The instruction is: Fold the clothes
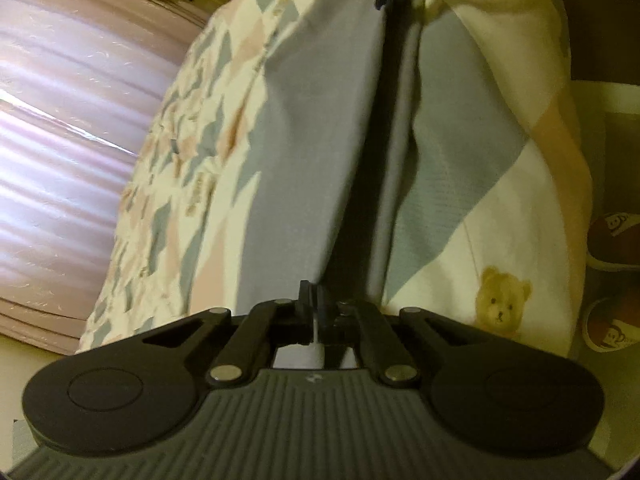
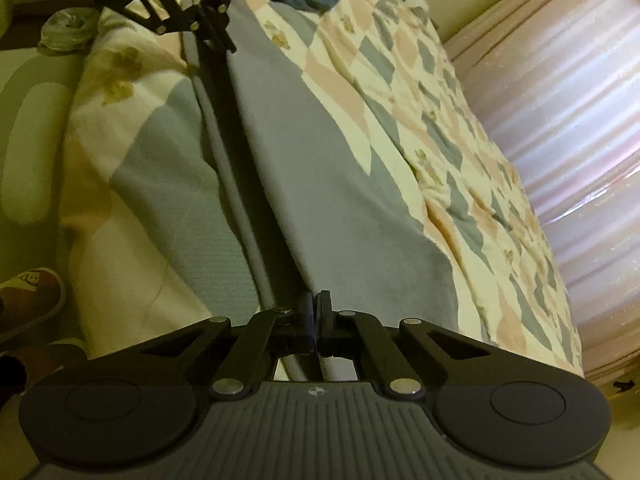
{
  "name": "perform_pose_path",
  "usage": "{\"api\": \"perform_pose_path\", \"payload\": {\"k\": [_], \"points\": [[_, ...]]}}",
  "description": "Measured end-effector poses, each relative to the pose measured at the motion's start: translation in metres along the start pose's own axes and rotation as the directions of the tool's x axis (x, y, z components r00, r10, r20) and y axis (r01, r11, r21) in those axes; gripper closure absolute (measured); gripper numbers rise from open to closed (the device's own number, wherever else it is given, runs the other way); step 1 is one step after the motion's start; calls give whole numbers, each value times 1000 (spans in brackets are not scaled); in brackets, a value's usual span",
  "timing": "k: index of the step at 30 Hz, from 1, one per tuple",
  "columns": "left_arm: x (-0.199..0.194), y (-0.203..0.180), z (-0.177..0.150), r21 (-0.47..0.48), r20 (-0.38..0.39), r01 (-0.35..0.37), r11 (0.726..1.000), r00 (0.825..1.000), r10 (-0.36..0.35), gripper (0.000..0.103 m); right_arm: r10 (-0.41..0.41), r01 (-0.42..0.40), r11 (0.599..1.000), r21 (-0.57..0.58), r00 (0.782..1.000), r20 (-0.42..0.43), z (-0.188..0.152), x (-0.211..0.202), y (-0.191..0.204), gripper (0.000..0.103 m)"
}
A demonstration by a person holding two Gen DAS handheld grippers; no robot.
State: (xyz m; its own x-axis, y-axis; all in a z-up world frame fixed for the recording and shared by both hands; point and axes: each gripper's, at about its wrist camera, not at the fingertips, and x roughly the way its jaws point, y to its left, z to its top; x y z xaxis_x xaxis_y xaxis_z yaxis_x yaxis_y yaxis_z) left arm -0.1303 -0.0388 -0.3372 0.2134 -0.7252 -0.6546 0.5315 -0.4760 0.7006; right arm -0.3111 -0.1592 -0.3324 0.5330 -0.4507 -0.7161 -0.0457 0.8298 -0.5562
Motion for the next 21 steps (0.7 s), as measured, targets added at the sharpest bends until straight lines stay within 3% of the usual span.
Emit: {"api": "perform_pose_path", "payload": {"k": [7, 10, 11, 12, 14, 15, 18, 20, 21], "points": [[23, -28, -1, -19, -55, 32, 999, 998, -33, 101, 52, -55, 998, -42, 996, -71, -5, 18, 26, 103], [24, -25, 1, -115, -80, 24, 993, 996, -33, 99, 47, -49, 999, -14, 996, -77, 3, 13, 26, 78], [19, -17, 1, -179, -87, 32, 983, 995, -48, 98, 60, -59, 998, 21, 996, -66, 5, 8, 22, 68], [11, -6, -1, -265, -91, 48, 963, 993, -75, 95, 78, -74, 995, 71, 996, -51, 9, 2, 16, 65], [-3, 17, -10, -437, -110, 57, 898, 987, -116, 89, 93, -86, 981, 172, 995, -32, 16, -5, 4, 65], [-8, 31, -20, -523, -131, 47, 851, 982, -134, 89, 95, -88, 971, 221, 995, -21, 21, -6, -2, 65], [-16, 76, -63, -744, -198, -40, 666, 967, -162, 89, 98, -92, 940, 328, 995, -1, 37, -4, -15, 67], [-16, 108, -101, -837, -254, -132, 531, 953, -163, 89, 102, -98, 927, 362, 995, 8, 53, 3, -20, 68], [-17, 124, -119, -860, -278, -173, 480, 948, -156, 89, 105, -104, 922, 373, 994, 18, 62, 6, -21, 70]]}}
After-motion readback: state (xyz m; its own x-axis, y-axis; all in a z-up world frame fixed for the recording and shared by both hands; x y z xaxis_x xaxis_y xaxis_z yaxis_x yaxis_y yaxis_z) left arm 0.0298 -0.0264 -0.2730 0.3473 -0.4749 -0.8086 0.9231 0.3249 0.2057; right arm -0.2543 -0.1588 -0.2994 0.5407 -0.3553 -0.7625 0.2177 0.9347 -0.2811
